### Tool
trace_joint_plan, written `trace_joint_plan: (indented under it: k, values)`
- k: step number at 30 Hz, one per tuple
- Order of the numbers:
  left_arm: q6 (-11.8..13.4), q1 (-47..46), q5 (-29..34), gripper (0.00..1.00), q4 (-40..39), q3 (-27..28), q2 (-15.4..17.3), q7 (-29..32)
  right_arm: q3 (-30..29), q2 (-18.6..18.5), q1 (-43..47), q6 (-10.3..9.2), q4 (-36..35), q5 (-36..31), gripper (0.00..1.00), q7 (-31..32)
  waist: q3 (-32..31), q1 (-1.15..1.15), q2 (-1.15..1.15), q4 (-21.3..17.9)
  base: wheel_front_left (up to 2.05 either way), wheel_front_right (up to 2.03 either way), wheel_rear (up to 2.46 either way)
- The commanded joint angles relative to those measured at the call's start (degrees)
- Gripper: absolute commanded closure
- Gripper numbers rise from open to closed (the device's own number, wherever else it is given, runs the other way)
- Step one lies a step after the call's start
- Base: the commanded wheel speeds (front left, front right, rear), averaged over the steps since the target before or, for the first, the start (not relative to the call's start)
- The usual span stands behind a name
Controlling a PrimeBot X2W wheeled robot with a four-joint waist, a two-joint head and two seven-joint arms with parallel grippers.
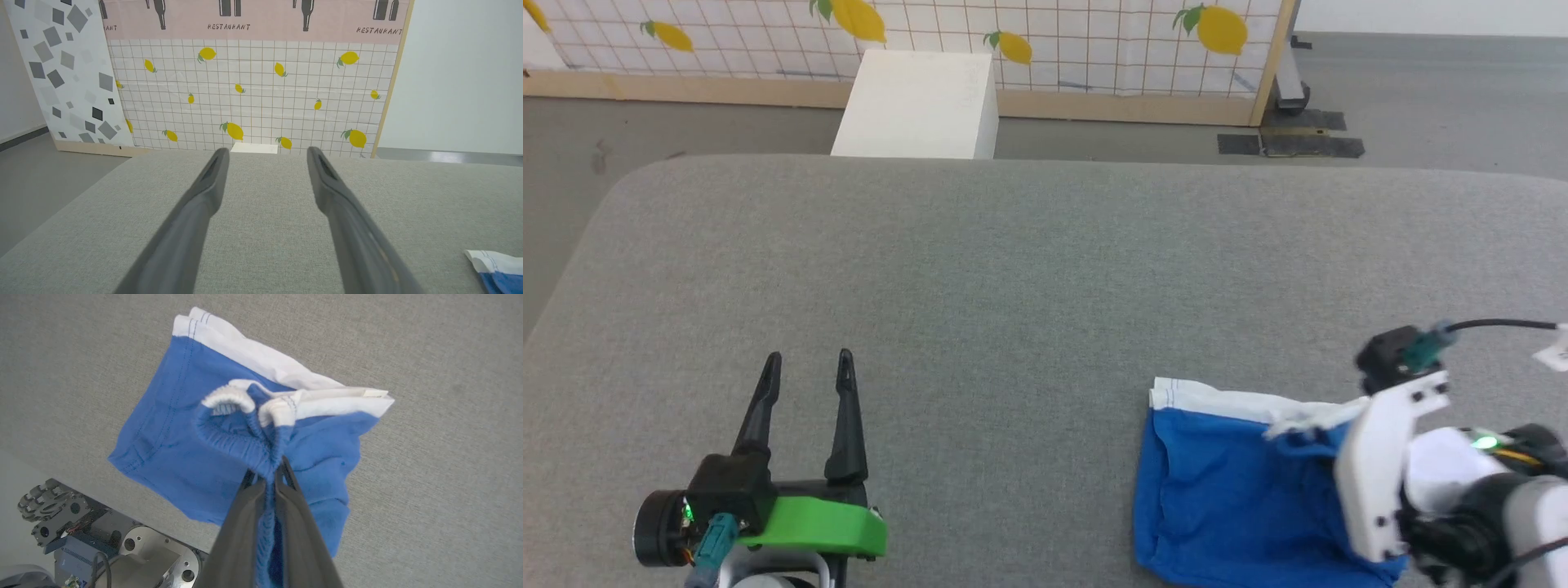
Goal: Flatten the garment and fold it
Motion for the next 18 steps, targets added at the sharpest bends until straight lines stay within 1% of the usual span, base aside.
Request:
trace_joint_plan:
  k: [1,2,6,10,15,16,17,18]
  values:
    - [-0.2,0.5,-0.1,0.00,0.1,0.0,-0.4,-0.2,0.7,2.4,-1.0,-0.09,1.6,-0.4,1.00,-2.0,0.7,0.00,0.00,0.7,0.00,0.00,0.00]
    - [-0.3,0.4,-0.1,0.00,0.2,-0.1,-0.5,-0.2,1.4,4.2,-1.8,-0.09,3.2,-0.8,1.00,-3.6,1.0,0.00,0.00,1.0,0.00,0.00,0.00]
    - [-0.9,-0.4,-0.1,0.00,0.7,-0.3,-0.7,-0.2,3.4,8.8,-4.2,-0.09,9.4,-2.5,1.00,-9.7,2.0,0.00,0.00,2.3,0.00,0.00,0.00]
    - [-1.5,-1.1,-0.1,0.00,1.1,-0.3,-0.7,-0.2,5.1,10.6,-5.8,-0.09,16.2,-4.1,1.00,-14.5,2.7,0.00,0.00,3.2,0.00,0.00,0.00]
    - [-1.9,-1.4,0.0,0.00,1.6,-0.1,-0.8,-0.2,7.4,11.4,-6.7,-0.09,23.5,-5.8,1.00,-18.1,3.1,0.00,0.00,3.5,0.00,0.00,0.00]
    - [-1.9,-1.4,0.1,0.00,1.7,-0.1,-0.8,-0.2,8.1,11.4,-6.9,-0.09,24.5,-5.8,0.70,-19.1,3.1,0.00,0.00,3.4,0.00,0.00,0.00]
    - [-1.9,-1.4,0.1,0.00,1.7,0.0,-0.8,-0.2,8.6,11.5,-7.1,-0.09,25.1,-5.6,0.00,-19.9,3.1,0.00,0.00,3.3,0.00,0.00,0.00]
    - [-1.9,-1.3,0.1,0.00,1.8,0.2,-0.8,-0.2,9.3,11.5,-7.4,-0.09,25.6,-5.2,0.00,-20.8,3.1,0.00,0.00,3.0,0.00,0.00,0.00]
